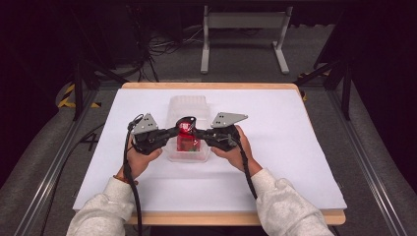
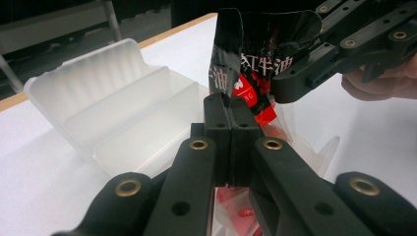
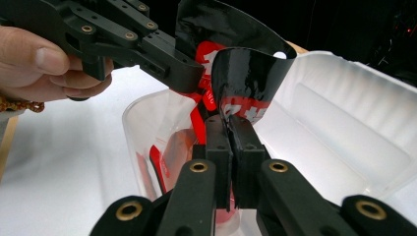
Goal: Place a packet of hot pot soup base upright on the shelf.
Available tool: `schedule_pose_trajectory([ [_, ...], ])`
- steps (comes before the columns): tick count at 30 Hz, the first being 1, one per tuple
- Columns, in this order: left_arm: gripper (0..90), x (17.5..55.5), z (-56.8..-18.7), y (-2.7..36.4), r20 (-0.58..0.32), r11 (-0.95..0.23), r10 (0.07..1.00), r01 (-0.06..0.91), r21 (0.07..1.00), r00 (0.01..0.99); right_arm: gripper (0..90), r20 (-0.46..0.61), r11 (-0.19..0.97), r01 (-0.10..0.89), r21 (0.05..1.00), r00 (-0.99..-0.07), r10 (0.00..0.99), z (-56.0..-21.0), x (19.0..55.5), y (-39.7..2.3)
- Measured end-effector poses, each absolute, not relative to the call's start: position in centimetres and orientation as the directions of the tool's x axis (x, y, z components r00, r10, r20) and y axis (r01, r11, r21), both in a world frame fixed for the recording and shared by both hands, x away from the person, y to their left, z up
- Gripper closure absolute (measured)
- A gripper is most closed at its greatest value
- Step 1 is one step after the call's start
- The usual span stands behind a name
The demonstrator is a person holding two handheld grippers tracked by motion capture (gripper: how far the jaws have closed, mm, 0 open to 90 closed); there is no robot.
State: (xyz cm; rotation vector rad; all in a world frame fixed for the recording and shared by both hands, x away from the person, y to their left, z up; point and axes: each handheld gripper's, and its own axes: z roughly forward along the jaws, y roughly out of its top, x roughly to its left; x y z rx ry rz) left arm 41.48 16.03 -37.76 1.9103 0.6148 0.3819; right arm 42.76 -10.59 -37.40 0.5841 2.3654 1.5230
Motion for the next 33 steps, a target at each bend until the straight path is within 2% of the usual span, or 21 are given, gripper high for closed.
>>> schedule_pose_trajectory([
  [13,88.8,40.4,-38.8,16.6,-0.013,-0.348,0.575,0.259,0.901,0.818,85.2,0.013,0.370,0.197,0.908,-0.896,0.445,-38.6,42.1,-10.5],
  [24,88.2,39.4,-39.5,17.3,-0.005,-0.361,0.580,0.263,0.895,0.815,86.7,-0.017,0.364,0.166,0.916,-0.892,0.451,-39.0,41.3,-11.3],
  [33,84.0,39.2,-39.6,17.2,0.013,-0.370,0.592,0.257,0.893,0.806,86.9,-0.030,0.380,0.166,0.910,-0.888,0.459,-39.1,41.2,-11.6],
])
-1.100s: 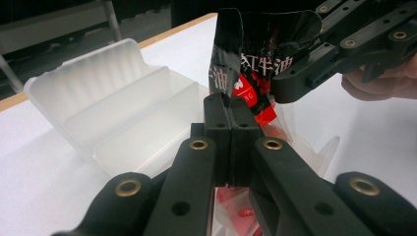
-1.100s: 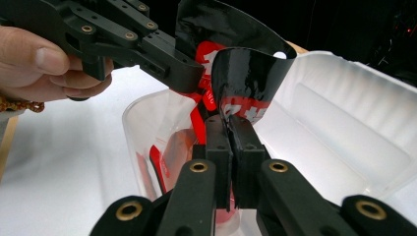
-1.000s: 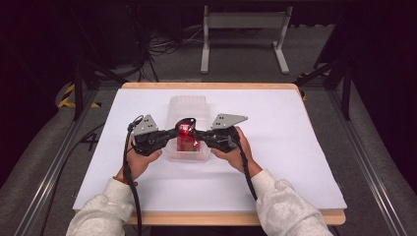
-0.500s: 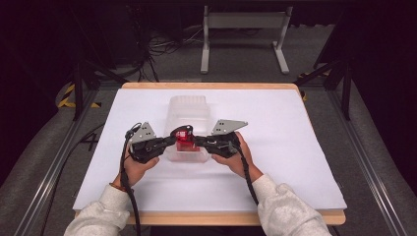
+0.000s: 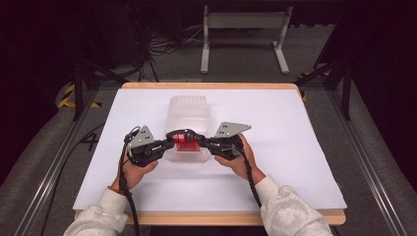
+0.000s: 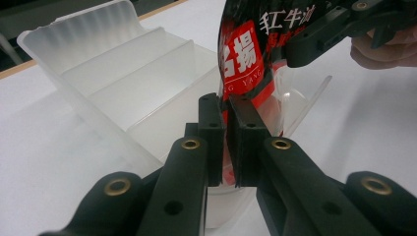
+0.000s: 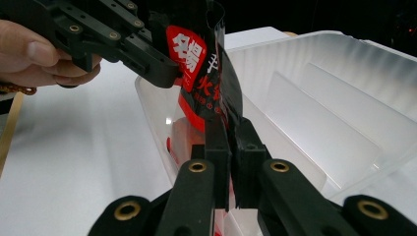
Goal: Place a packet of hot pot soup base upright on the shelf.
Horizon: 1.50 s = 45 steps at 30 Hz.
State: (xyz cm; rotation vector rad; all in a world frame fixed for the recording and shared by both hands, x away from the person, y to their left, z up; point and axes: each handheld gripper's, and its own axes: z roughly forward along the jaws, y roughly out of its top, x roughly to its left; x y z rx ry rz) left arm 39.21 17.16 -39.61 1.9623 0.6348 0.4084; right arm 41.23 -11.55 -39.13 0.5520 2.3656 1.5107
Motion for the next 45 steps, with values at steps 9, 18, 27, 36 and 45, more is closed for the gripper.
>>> schedule_pose_trajectory([
  [9,80.2,38.6,-39.1,17.2,0.044,-0.375,0.596,0.230,0.898,0.802,85.8,-0.048,0.397,0.157,0.904,-0.886,0.461,-38.8,41.2,-11.5],
  [18,73.0,37.9,-38.4,17.1,0.067,-0.373,0.603,0.207,0.904,0.795,85.8,-0.060,0.414,0.155,0.897,-0.885,0.461,-38.5,41.2,-11.5],
  [27,50.5,37.3,-37.6,17.4,0.071,-0.346,0.659,0.217,0.913,0.749,84.6,-0.094,0.431,0.136,0.892,-0.878,0.470,-38.0,41.0,-11.6],
  [36,30.6,35.8,-37.9,18.4,0.079,-0.354,0.711,0.260,0.898,0.698,83.2,-0.114,0.442,0.127,0.888,-0.870,0.480,-37.2,41.0,-12.0],
  [45,14.6,34.2,-39.3,18.7,0.089,-0.385,0.730,0.300,0.873,0.678,78.3,-0.130,0.451,0.124,0.884,-0.861,0.492,-36.5,40.8,-13.0],
])
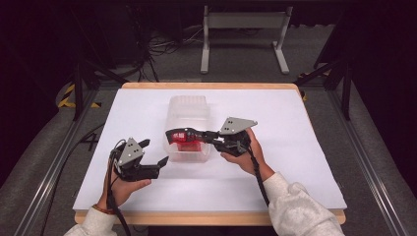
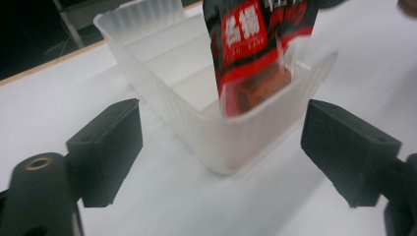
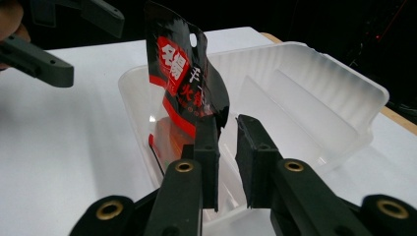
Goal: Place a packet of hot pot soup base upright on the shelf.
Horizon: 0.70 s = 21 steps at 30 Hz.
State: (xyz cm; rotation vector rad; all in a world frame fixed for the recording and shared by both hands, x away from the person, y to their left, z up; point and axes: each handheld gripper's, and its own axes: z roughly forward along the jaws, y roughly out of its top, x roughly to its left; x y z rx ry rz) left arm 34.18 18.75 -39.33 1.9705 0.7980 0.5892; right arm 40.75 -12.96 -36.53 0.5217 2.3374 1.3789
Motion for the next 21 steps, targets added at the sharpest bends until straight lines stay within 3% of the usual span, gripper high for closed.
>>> schedule_pose_trajectory([
  [11,9.1,32.8,-42.1,19.2,0.087,-0.424,0.729,0.348,0.836,0.679,73.2,-0.222,0.509,0.092,0.856,-0.823,0.523,-35.3,39.8,-15.1],
  [21,7.9,32.5,-43.1,18.5,0.113,-0.470,0.707,0.344,0.813,0.698,66.3,-0.262,0.560,0.137,0.817,-0.778,0.572,-35.1,39.3,-18.6],
])
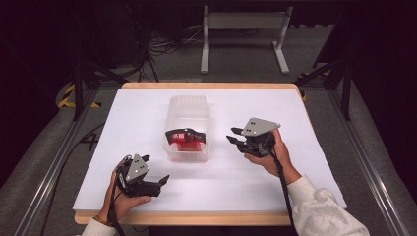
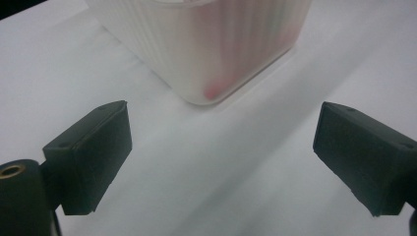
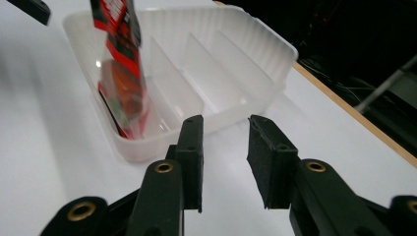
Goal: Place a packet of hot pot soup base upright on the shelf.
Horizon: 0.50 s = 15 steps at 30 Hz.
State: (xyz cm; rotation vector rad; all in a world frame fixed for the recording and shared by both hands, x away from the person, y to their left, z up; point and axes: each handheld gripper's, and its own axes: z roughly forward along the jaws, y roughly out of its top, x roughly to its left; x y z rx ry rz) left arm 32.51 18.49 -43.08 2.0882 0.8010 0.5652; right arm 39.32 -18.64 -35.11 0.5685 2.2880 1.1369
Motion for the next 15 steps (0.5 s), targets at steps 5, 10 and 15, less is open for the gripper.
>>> schedule_pose_trajectory([
  [5,7.8,32.6,-43.4,18.4,0.104,-0.469,0.705,0.352,0.810,0.701,59.8,-0.281,0.581,0.158,0.799,-0.756,0.591,-35.4,38.9,-20.5],
  [10,7.7,32.5,-43.7,18.0,0.112,-0.480,0.700,0.349,0.805,0.705,51.6,-0.293,0.595,0.172,0.785,-0.743,0.601,-35.9,38.6,-22.1],
  [15,7.7,32.6,-43.9,18.0,0.091,-0.475,0.691,0.356,0.805,0.717,47.2,-0.316,0.617,0.174,0.767,-0.735,0.600,-36.4,38.3,-23.1],
])
